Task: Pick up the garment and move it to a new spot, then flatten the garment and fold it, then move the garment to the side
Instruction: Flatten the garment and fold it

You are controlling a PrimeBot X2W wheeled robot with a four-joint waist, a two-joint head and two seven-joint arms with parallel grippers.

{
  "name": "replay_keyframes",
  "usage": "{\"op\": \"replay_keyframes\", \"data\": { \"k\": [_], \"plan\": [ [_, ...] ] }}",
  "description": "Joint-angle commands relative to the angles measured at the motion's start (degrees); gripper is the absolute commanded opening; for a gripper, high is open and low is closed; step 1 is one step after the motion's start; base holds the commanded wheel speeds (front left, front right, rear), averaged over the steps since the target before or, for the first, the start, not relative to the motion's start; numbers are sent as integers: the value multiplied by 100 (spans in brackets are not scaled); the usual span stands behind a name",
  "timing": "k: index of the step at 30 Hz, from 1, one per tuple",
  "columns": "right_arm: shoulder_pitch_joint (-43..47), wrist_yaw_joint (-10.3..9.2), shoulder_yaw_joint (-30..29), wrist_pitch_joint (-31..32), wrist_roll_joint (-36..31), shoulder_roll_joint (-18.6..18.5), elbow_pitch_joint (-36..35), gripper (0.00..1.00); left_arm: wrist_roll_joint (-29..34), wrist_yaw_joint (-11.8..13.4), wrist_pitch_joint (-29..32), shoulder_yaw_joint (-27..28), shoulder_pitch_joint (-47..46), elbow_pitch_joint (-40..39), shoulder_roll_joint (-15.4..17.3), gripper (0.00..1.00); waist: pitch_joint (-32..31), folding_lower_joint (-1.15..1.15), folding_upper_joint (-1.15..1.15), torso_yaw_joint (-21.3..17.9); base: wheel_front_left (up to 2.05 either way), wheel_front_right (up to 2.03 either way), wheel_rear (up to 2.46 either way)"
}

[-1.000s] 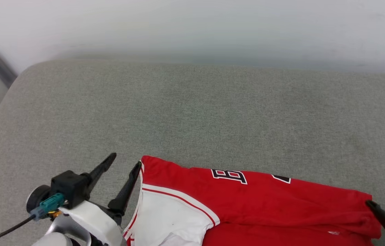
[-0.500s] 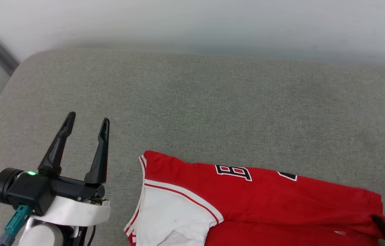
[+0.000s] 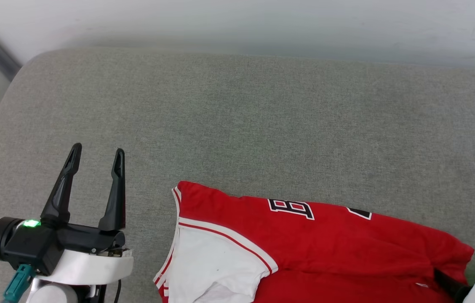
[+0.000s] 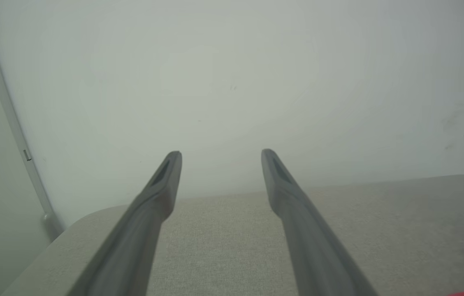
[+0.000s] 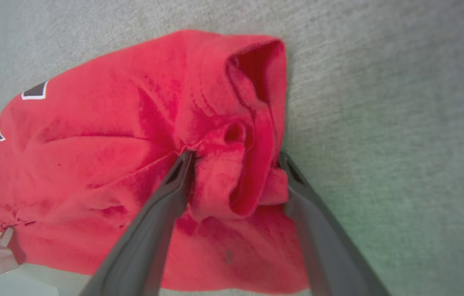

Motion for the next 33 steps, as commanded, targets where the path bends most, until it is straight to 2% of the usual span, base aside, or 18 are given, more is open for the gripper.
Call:
{"op": "replay_keyframes", "data": {
  "k": [1, 2, 3, 5, 11, 25, 29, 33],
  "plan": [
    [235, 1, 325, 163, 88, 278, 348, 100, 78, -80, -11, 86, 23, 16, -86, 100, 1, 0, 0, -1, 0, 0, 0],
    [231, 1, 380, 125, 97, 283, 388, 100, 107, -125, -11, 139, 20, 30, -140, 100, -2, 0, 0, -5, 0, 0, 0],
    [221, 2, 428, 95, 100, 292, 428, 47, 143, -166, -11, 173, 19, 43, -181, 100, -7, 0, 0, -9, 0, 0, 0],
    [150, 8, 503, -61, 54, 275, 465, 0, 203, -240, -11, 243, 15, 67, -256, 100, -16, 0, 0, -16, 0, 0, 0],
    [-99, -4, 327, -635, -25, -9, 450, 0, 322, -343, -11, 359, 69, 111, -383, 100, -98, 0, 0, -43, 0, 0, 0],
    [-201, -2, -576, -867, -295, -1123, 680, 0, 302, -386, -12, 321, 255, 167, -387, 100, -415, 0, 0, -170, 0, 0, 0],
    [-142, 0, -472, -801, -250, -1144, 571, 0, 247, -388, -12, 296, 267, 148, -395, 100, -497, 0, 0, -169, 0, 0, 0],
    [82, 0, -43, -618, -138, -1173, 118, 0, 231, -388, -12, 292, 311, 171, -410, 100, -562, 0, 0, -175, 0, 0, 0]
  ]
}}
